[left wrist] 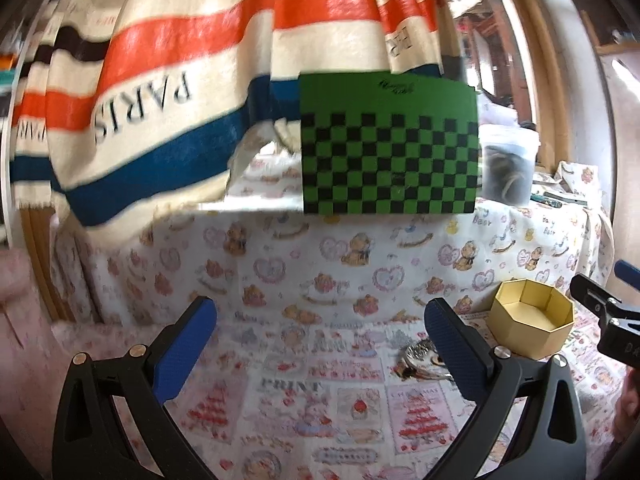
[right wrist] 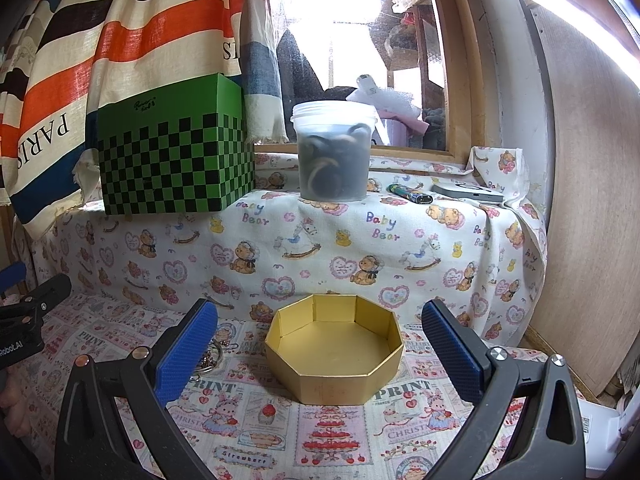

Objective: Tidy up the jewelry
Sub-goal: 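Move the right gripper down over the silver bangle in the jewelry pile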

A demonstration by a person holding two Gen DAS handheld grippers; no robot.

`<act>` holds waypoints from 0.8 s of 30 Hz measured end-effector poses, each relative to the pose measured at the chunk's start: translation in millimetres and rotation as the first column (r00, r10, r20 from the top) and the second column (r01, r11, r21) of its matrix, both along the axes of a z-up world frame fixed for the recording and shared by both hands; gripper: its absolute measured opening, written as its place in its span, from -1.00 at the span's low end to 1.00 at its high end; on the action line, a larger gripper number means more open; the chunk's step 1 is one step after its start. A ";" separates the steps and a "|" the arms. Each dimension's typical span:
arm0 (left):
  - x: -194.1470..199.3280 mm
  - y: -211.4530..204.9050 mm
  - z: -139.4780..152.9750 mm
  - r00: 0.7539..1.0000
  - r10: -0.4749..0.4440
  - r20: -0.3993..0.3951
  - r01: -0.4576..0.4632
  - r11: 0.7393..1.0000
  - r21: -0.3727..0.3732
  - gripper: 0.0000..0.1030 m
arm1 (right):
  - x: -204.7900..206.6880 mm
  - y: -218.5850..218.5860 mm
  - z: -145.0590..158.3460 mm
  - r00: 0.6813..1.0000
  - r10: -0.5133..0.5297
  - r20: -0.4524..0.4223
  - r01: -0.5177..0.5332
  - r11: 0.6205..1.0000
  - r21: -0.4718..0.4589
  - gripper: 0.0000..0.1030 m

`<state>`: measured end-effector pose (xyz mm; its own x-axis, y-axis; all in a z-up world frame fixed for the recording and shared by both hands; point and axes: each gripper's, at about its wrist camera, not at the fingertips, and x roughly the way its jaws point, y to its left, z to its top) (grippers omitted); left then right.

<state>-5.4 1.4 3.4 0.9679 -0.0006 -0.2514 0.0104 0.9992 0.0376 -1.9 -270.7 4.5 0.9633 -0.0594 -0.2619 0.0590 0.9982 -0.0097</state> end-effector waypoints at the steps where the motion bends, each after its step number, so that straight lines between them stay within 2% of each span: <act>1: -0.9 -0.5 2.5 1.000 0.004 0.011 -0.004 1.000 0.017 1.00 | -0.5 0.4 -0.2 1.000 0.001 0.000 -0.001 1.000 -0.008 1.00; 3: -1.6 3.0 7.8 1.000 0.011 0.010 -0.011 1.000 0.008 1.00 | -1.5 0.2 0.1 1.000 -0.007 0.006 0.007 1.000 -0.015 1.00; 6: -3.9 16.5 16.5 1.000 0.004 0.010 -0.004 0.999 -0.052 1.00 | 1.9 -0.3 1.7 0.999 0.022 -0.032 -0.022 1.000 0.002 1.00; 8: -3.0 25.3 22.5 1.000 0.010 0.015 -0.008 0.997 -0.076 1.00 | 9.2 2.9 3.2 0.993 0.063 -0.103 -0.061 0.998 0.015 1.00; 9: 0.3 30.2 24.3 1.000 0.002 0.004 -0.001 0.996 -0.087 1.00 | 15.6 8.0 3.1 0.984 0.074 -0.165 -0.074 0.997 0.004 1.00; 11: 11.3 40.7 23.9 0.999 0.003 -0.045 -0.008 0.995 -0.101 1.00 | 23.1 17.1 1.4 0.968 0.088 -0.234 -0.092 0.996 -0.008 1.00; 13: 19.6 50.8 20.8 0.996 0.011 -0.085 -0.021 0.992 -0.122 0.99 | 29.2 26.2 -1.3 0.952 0.128 -0.277 -0.125 0.992 0.027 0.99; 15: 25.2 54.6 17.0 0.994 0.020 -0.109 -0.034 0.991 -0.127 0.99 | 38.9 37.0 -5.2 0.929 0.168 -0.330 -0.157 0.986 0.057 0.94; 18: 29.6 52.6 12.2 0.992 0.033 -0.121 -0.044 0.995 -0.088 0.99 | 57.6 53.0 -11.0 0.876 0.256 -0.409 -0.220 0.966 0.133 0.85; 21: 30.5 48.6 9.5 0.991 0.040 -0.130 -0.048 0.997 -0.062 1.00 | 77.9 65.9 -17.6 0.829 0.265 -0.493 -0.204 0.963 0.174 0.64; 24: 32.4 50.5 7.9 0.988 0.041 -0.146 -0.052 0.996 -0.077 0.99 | 95.6 76.4 -27.4 0.781 0.260 -0.568 -0.173 0.964 0.203 0.57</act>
